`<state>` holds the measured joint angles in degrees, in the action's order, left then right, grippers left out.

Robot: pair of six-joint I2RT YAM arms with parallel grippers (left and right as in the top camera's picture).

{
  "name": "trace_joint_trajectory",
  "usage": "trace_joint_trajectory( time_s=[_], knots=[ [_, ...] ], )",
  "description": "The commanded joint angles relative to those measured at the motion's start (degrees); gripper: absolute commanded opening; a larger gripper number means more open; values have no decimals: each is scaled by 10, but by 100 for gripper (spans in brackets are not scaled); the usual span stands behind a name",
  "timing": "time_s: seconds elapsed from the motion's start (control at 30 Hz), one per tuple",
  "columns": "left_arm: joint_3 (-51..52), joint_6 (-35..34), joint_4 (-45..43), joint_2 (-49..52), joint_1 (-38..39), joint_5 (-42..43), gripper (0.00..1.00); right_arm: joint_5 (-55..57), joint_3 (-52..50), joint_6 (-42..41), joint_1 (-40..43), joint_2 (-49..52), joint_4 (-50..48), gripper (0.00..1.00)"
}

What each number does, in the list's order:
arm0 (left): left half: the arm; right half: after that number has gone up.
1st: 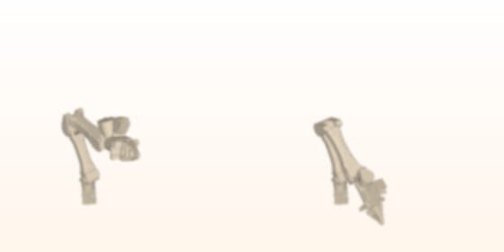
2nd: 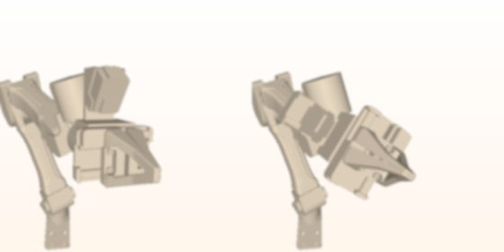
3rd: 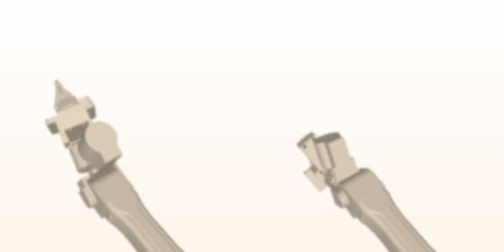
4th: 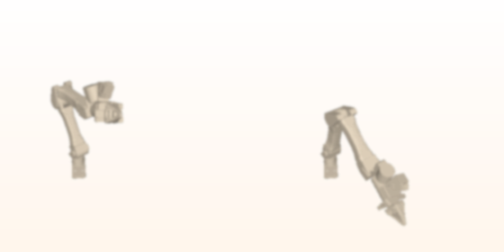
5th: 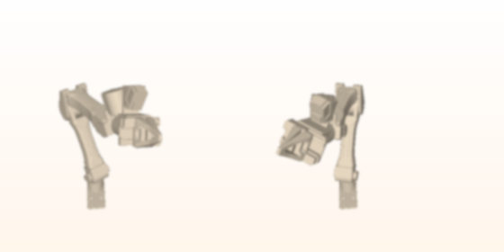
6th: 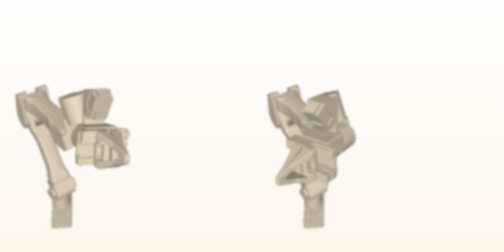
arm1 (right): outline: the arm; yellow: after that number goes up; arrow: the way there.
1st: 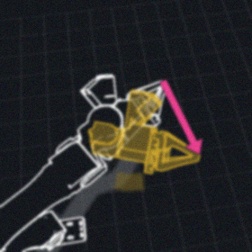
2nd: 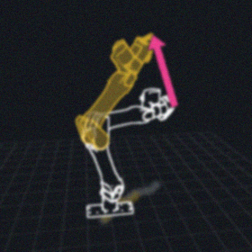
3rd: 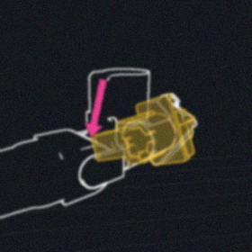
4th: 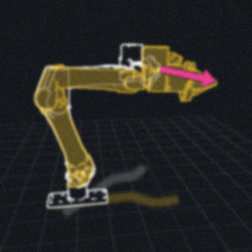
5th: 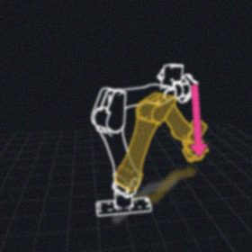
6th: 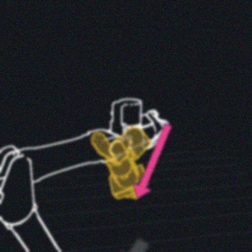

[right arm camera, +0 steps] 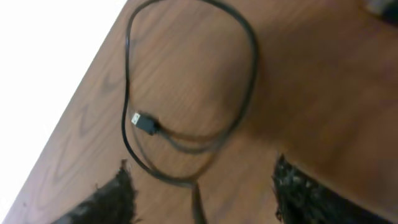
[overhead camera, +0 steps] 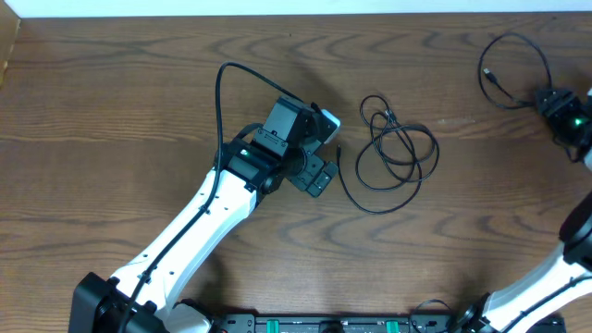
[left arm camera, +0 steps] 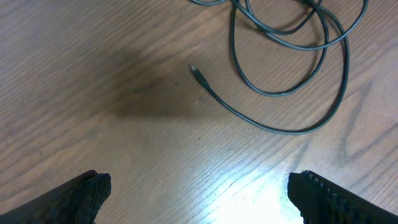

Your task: Untangle cables

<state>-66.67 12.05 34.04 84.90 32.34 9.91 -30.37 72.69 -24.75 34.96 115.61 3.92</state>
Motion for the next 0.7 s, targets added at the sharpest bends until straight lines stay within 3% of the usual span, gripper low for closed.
trace_joint_trajectory(
  time_s=[0.0,0.03,0.13,0.33,0.53,0.67],
  knots=[
    [-7,1,0,2,-2,-5,98,49,5,-37,-9,-49,86,87],
    [-7,1,0,2,-2,-5,98,54,5,-53,-13,-52,132,99],
    [-7,1,0,2,-2,-5,98,89,5,-72,-20,-52,228,99],
    [-7,1,0,2,-2,-5,98,106,5,-73,-21,-52,300,99],
    [-7,1,0,2,-2,-5,98,45,4,-74,-17,-33,275,99],
    [-7,1,0,2,-2,-5,98,-93,4,-49,-16,1,231,99]
  ],
)
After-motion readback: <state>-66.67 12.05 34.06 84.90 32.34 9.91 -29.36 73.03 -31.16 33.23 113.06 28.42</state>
